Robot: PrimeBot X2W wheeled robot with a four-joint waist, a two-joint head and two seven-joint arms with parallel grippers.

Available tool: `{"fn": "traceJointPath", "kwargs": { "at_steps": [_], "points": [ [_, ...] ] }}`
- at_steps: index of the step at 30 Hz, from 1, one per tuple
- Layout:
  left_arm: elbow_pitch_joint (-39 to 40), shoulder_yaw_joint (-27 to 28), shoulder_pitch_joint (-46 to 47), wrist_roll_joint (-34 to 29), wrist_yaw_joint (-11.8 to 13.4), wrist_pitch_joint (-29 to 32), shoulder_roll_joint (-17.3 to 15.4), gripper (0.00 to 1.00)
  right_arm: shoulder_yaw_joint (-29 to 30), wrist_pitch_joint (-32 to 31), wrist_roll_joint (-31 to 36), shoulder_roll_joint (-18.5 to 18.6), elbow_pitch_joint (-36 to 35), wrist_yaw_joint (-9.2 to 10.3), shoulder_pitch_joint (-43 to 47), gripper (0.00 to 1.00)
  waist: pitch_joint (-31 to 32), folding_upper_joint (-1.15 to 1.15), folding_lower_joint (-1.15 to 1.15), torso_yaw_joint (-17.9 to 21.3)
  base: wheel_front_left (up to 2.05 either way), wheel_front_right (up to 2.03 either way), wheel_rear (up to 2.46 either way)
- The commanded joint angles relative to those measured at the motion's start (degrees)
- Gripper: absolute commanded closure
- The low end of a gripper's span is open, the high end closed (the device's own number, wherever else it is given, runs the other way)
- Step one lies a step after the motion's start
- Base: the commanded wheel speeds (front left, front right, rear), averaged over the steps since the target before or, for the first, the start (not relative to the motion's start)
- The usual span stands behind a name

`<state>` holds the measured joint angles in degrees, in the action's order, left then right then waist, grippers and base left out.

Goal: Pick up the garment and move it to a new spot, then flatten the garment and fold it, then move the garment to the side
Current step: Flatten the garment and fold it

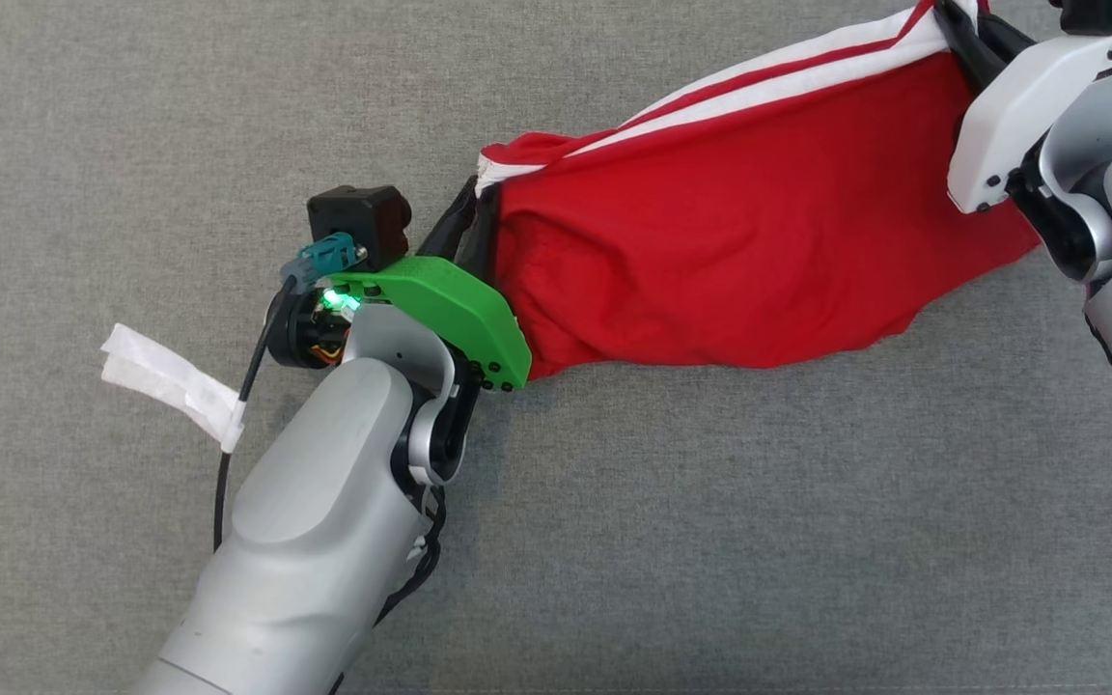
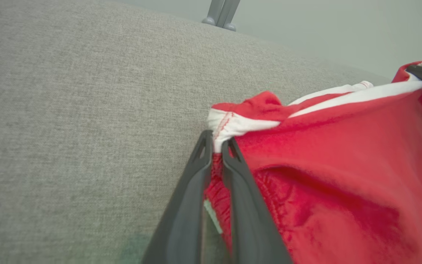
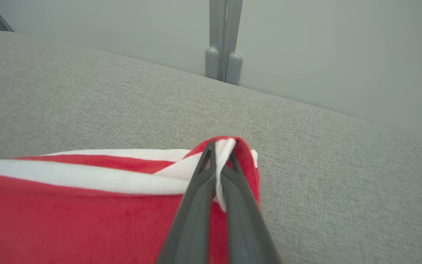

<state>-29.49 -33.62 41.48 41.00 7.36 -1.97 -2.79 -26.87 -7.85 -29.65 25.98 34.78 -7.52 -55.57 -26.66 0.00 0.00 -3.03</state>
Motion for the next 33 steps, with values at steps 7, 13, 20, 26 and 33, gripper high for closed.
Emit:
{"fn": "traceJointPath", "kwargs": {
  "at_steps": [7, 13, 20, 26, 33],
  "points": [
    [-1.36, -2.51, 1.35, 3.48, 0.02, -2.69, -0.25, 0.0, -2.29, 3.03, -2.37, -0.6, 4.74, 0.07, -1.79, 0.0, 1.01, 0.0, 0.0, -0.65, 0.0, 0.0, 0.0],
    [-0.9, -3.12, -2.59, 1.82, -1.37, -8.37, -2.08, 0.0, -3.95, 3.05, -6.63, -0.16, 6.46, 0.07, 0.62, 0.0, 4.82, 0.0, 0.0, -1.04, 0.0, 0.0, 0.0],
    [4.81, 0.2, -10.72, -2.23, -2.28, -13.22, -5.18, 0.0, -4.69, 0.77, -11.43, 1.62, 7.05, 0.07, 4.37, 0.0, 10.04, 0.0, 0.0, -1.83, 0.0, 0.0, 0.0],
    [14.96, 10.09, -19.05, -12.03, -3.65, -13.19, -6.21, 0.0, -2.95, -1.12, -14.56, 2.47, 8.83, 0.07, 6.92, 0.0, 12.2, 0.0, 0.0, -3.03, 0.0, 0.0, 0.0],
    [17.73, 19.94, -24.76, -18.96, -7.11, -13.2, -4.51, 0.0, 0.22, -2.84, -15.41, 1.68, 13.71, 0.07, 6.94, 0.0, 11.59, 0.0, 0.0, -4.51, 0.0, 0.0, 0.0]
  ]
}}
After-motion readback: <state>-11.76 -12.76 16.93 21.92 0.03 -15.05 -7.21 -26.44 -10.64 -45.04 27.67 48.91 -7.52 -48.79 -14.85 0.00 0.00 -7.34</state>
